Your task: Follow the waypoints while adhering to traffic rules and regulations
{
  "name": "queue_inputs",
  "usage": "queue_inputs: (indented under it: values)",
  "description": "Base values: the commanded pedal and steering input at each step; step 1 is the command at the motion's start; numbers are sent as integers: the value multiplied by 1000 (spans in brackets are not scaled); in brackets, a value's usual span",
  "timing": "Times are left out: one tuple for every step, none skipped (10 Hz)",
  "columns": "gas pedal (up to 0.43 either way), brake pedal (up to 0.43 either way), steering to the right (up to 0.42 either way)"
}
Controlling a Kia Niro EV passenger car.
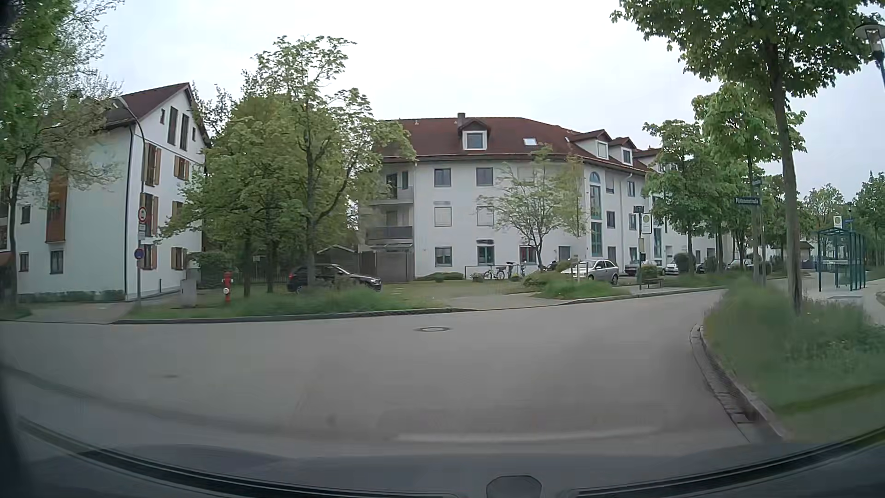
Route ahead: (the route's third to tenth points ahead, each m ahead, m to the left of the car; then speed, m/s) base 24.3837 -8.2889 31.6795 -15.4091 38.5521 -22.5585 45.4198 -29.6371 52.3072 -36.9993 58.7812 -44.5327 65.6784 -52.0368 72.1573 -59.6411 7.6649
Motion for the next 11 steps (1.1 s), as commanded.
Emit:
queue_inputs:
  values:
    - [67,0,125]
    - [67,0,136]
    - [67,0,144]
    - [67,0,154]
    - [67,0,160]
    - [67,0,166]
    - [67,0,170]
    - [67,0,176]
    - [67,0,180]
    - [67,0,185]
    - [67,0,190]
